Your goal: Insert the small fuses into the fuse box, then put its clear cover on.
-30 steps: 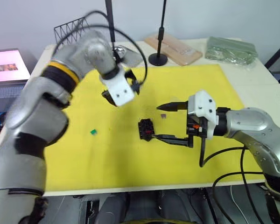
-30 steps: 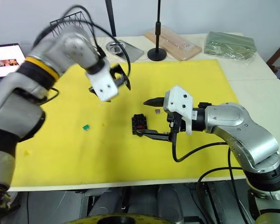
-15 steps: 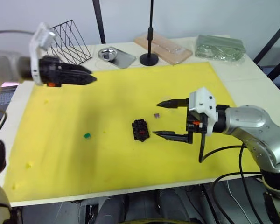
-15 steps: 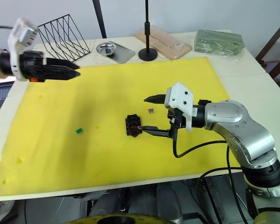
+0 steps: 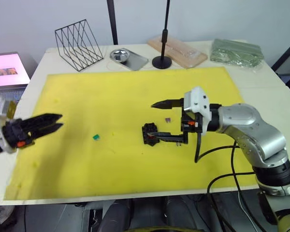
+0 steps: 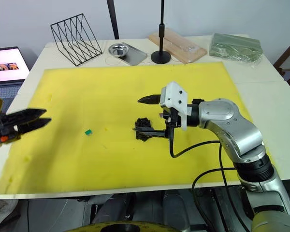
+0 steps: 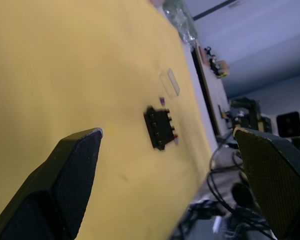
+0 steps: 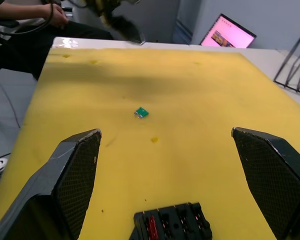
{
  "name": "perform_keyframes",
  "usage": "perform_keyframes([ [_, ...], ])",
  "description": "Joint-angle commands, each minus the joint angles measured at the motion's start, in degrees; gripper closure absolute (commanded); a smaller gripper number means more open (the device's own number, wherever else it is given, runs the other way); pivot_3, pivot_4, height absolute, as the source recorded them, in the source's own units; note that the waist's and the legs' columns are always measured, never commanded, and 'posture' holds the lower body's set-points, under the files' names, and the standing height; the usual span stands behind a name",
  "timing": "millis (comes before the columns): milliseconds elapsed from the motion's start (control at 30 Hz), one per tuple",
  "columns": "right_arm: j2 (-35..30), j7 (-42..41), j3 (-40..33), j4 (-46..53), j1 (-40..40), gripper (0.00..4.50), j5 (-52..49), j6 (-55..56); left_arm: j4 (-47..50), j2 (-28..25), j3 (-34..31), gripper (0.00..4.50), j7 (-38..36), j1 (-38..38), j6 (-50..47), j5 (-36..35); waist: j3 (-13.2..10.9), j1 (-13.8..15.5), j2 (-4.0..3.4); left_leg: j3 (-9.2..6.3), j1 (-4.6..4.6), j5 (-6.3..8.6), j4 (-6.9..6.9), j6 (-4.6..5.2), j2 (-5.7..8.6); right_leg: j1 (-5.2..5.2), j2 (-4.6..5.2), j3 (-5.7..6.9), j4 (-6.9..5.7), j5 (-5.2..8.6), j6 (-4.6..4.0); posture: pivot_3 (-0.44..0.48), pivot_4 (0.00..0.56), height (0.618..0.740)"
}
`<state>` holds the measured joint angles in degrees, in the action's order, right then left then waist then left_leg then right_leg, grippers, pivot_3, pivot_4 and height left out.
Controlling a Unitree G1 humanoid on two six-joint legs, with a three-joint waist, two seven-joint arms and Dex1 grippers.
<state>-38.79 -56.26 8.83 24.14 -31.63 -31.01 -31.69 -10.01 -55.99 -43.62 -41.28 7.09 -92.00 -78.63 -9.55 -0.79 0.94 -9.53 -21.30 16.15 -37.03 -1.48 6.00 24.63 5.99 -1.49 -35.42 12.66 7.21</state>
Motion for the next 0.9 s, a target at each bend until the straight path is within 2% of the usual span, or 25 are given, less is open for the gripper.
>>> perform_keyframes([
  [33, 1.14, -0.49, -0.15, 0.12, -1.4, 0.0, 0.47, 1.6, 1.15, 0.89, -2.31, 0.03, 6.86, -5.17, -0.5, -8.96, 0.0, 0.17, -0.01, 0.01, 0.01, 0.01, 0.01, 0.01, 0.0, 0.0, 0.01, -0.01, -0.01, 0.0, 0.0, 0.0, 0.15, 0.74],
  [300, 0.87, -0.6, -0.69, 1.03, -1.73, 0.0, 0.31, 0.12, 3.21, 8.21, 6.6, 0.03, 24.11, -4.17, 7.82, -22.85, 0.08, 1.06, -0.02, 0.01, 0.01, 0.0, -0.03, -0.02, 0.03, -0.04, 0.07, 0.02, -0.01, -0.04, -0.06, 0.0, 0.15, 0.74],
  [533, 0.21, 0.02, -1.5, 2.41, -1.1, 0.0, 0.07, -1.27, 2.69, 8.13, 17.33, 0.03, 32.88, -1.97, 14.99, -32.46, 0.09, 1.07, -0.04, 0.03, 0.01, -0.01, 0.0, -0.03, 0.02, 0.01, 0.06, 0.0, -0.01, -0.05, -0.07, 0.0, 0.15, 0.74],
  [700, -0.41, 0.92, -2.33, 3.89, 0.02, 0.0, -0.05, -2.14, 1.34, 8.49, 19.13, 0.03, 34.88, -1.7, 18.62, -32.67, 0.1, 1.08, -0.06, 0.06, 0.01, -0.02, 0.01, -0.05, 0.02, 0.03, 0.05, -0.01, 0.0, -0.05, -0.08, 0.0, 0.15, 0.74],
  [900, -0.88, 2.13, -3.09, 5.57, 0.36, 0.0, -0.61, -3.46, 0.36, 9.64, 20.37, 0.03, 33.11, -2.53, 19.76, -29.69, 0.1, 1.13, -0.06, 0.08, 0.0, -0.01, 0.02, -0.04, 0.02, 0.04, 0.04, -0.01, 0.0, -0.04, -0.08, 0.0, 0.15, 0.74],
])
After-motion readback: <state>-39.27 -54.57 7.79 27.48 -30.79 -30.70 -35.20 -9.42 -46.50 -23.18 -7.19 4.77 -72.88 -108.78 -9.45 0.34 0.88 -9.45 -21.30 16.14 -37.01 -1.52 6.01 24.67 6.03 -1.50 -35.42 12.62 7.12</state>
